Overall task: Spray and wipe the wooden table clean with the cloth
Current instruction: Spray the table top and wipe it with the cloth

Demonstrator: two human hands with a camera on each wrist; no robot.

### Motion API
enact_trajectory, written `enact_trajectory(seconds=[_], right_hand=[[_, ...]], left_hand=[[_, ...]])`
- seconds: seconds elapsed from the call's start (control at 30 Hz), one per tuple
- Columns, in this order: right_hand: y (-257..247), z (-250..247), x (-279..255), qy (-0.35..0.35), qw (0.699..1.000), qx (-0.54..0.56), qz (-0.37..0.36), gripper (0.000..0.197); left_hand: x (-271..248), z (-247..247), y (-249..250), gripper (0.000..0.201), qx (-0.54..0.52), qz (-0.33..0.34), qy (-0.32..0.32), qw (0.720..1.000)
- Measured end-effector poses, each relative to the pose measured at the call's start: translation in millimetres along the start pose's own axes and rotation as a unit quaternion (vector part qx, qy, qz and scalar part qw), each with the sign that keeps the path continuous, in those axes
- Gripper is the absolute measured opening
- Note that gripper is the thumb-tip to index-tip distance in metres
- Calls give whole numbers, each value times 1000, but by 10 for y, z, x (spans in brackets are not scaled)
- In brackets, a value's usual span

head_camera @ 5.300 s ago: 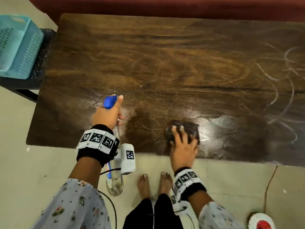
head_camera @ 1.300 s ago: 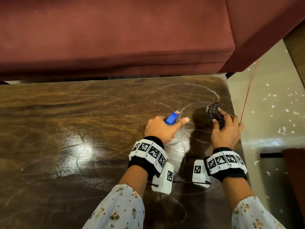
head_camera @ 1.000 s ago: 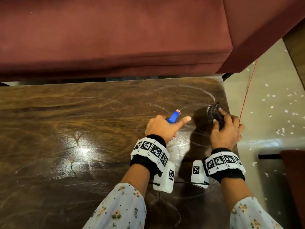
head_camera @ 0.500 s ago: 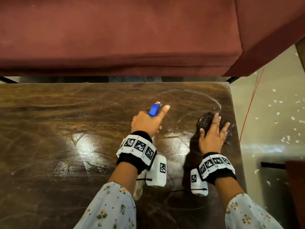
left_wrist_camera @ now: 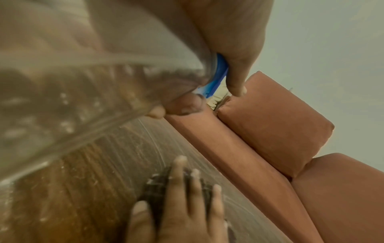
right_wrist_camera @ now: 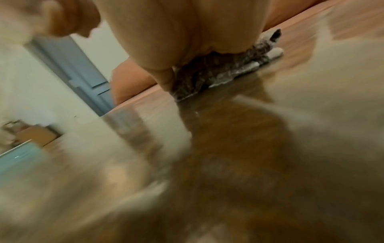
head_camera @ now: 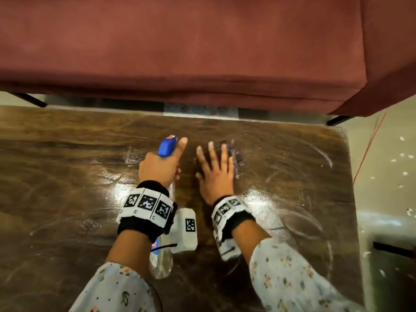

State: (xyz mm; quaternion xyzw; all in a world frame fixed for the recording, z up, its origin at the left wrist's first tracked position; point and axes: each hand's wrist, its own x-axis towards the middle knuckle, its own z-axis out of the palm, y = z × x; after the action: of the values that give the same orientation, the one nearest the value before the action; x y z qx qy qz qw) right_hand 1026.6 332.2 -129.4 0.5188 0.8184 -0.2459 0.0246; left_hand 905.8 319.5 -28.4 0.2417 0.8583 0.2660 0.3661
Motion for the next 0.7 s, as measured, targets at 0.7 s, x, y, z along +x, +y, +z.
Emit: enact_trajectory(seconds=[0.7], right_hand=[[2853,-1107,-10,104,959,-8,265,62]], left_hand=[[-17,362,262,50,-67,4,-9,998]])
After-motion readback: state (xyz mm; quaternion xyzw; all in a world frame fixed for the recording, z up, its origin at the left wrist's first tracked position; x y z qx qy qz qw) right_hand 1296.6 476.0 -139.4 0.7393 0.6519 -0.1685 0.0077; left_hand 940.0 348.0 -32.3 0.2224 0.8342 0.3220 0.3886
